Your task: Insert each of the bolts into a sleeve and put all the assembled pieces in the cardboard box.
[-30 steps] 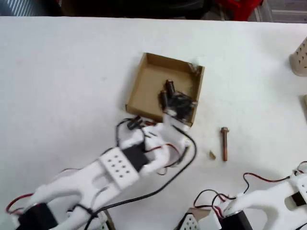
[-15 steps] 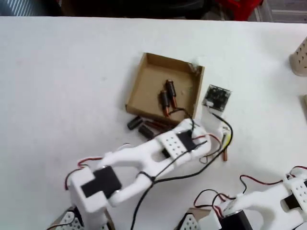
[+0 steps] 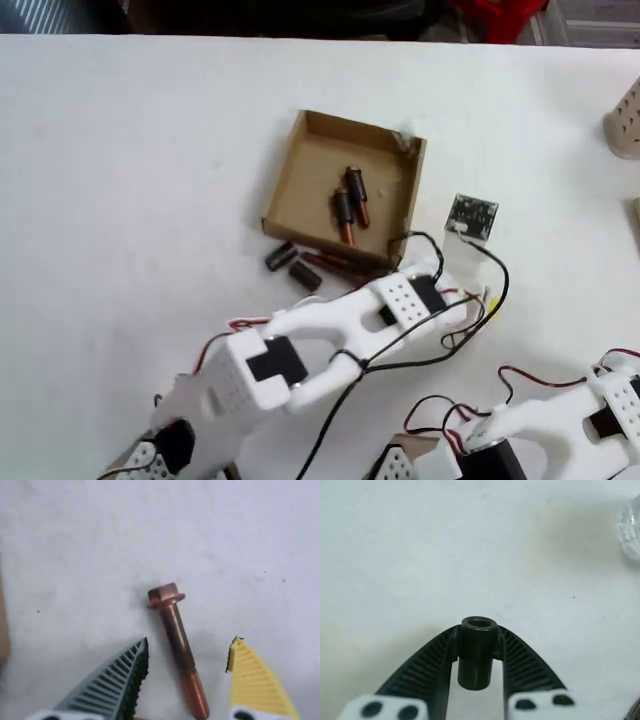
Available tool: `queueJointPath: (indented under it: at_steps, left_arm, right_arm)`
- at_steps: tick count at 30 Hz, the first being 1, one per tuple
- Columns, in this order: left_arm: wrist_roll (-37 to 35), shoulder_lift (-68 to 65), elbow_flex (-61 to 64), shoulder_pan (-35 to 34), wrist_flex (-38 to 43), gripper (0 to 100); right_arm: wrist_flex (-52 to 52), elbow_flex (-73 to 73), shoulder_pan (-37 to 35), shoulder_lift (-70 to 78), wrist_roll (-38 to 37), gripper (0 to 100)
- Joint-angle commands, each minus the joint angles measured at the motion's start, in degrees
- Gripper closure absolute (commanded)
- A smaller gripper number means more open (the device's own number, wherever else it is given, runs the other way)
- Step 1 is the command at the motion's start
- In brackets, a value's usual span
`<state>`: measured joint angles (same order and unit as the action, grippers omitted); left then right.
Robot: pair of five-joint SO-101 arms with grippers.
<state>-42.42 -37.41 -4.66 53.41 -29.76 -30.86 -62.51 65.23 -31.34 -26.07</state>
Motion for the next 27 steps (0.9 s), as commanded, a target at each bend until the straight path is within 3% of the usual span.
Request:
queueJointPath:
  at_steps: [1,6,11,19,23,27]
  left_arm:
    - [-0.4,-1.1,-6.0,-3.2,-0.3,72]
    - [-0.4,-3.2,-8.2,-4.4,-0.4,76]
    - [0.5,-5.8,-12.0,-4.5,-2.7,98]
    - [2.0,-5.6,-12.5,-4.1,-7.6,94]
    - [2.4,-2.2,-12.3,-4.3,-15.3,94]
    - [11.3,4.1,-12.2,-4.8,-22.7,95]
  right_arm:
    - [0.8,0.4,0.3,-1.8,-0.7,98.1]
    - [0.8,0.4,0.3,-1.8,-0.7,98.1]
    - [0.8,0.4,0.4,-1.8,-0.7,98.1]
    - [0.7,0.4,0.4,-1.9,-0.8,98.1]
    - [0.7,0.4,0.3,-2.3,-0.8,98.1]
    - [-0.1,0.6,-0.2,-2.4,-0.8,98.1]
